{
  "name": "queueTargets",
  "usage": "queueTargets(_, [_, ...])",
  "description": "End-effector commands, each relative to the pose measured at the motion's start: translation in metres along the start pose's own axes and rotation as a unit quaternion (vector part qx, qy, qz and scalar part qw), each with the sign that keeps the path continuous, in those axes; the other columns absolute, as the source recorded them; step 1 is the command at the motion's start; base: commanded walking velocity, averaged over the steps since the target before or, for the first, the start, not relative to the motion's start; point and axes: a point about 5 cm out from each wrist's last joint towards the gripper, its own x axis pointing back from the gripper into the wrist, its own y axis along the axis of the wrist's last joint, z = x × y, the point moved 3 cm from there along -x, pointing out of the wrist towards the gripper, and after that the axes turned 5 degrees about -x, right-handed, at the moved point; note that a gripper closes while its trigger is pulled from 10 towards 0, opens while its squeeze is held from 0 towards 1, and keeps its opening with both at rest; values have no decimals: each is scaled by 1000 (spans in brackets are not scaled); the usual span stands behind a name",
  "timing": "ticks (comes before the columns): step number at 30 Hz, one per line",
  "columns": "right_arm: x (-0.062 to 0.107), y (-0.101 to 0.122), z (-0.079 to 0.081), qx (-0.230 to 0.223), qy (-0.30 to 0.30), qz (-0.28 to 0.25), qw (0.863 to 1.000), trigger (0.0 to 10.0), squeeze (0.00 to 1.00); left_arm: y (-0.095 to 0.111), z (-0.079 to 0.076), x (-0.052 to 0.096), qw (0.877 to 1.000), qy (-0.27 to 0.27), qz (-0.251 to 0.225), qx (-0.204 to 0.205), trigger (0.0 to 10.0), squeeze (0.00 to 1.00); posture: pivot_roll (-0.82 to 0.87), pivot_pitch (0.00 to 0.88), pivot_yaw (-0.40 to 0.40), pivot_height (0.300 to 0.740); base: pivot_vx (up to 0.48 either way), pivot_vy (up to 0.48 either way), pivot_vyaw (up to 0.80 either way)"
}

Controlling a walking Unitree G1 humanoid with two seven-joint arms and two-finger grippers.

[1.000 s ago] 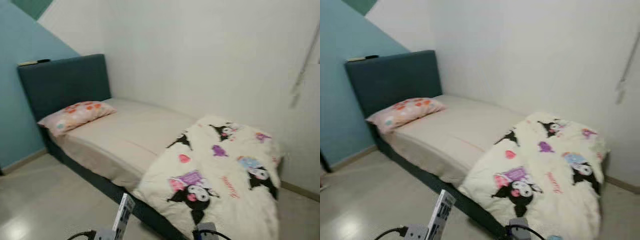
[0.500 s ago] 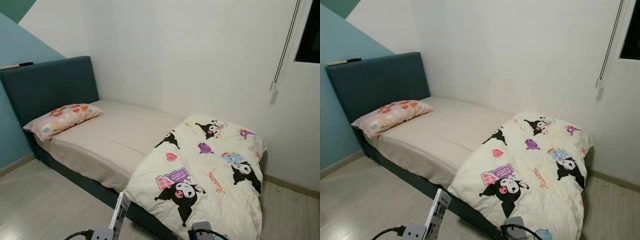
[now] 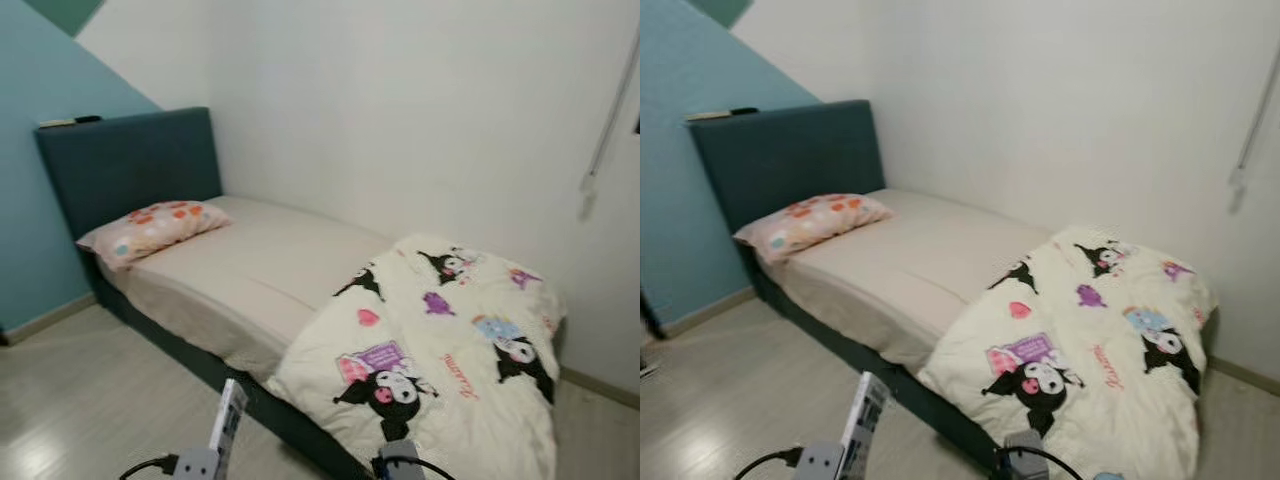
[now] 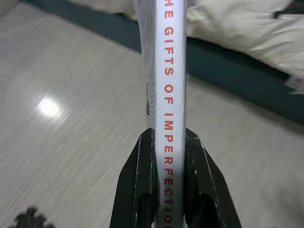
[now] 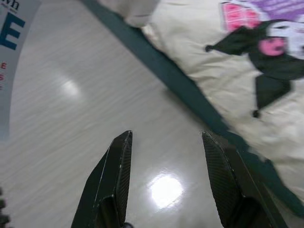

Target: Clean up the room

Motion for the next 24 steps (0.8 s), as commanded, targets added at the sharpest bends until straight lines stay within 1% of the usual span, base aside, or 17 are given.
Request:
queueTargets(1, [-1,0,-3,-2,-4,5,1000,10000,0,9,-2,-2,1000,3,-16,11,10000,0,23,89,2,740,0,0,800])
queueTargets(3, [-1,1,-3,-2,-4,4,1000,10000,0,9,-2,-2,1000,1,-17,10,10000,0,24,89,2,740,0,0,800])
queueTargets(5, [0,2,-5,-19,-11,-5,1000,10000,0,7,-2,-1,1000,-1,-16,10,10000,0,23,90,1,740,0,0,0])
queueTargets(8, [0,3,-5,-12,-12,-5,1000,10000,0,6,-2,-1,1000,1,-14,11,10000,0,23,90,1,740,0,0,0])
queueTargets(14, [0,2,-5,-13,-11,-3,1000,10000,0,6,-2,-1,1000,1,-15,10,10000,0,22,92,-2,740,0,0,0])
queueTargets(24, [0,3,-7,-16,-11,-4,1000,10000,0,12,-6,-2,999,-12,-30,25,10000,0,18,93,-3,740,0,0,0])
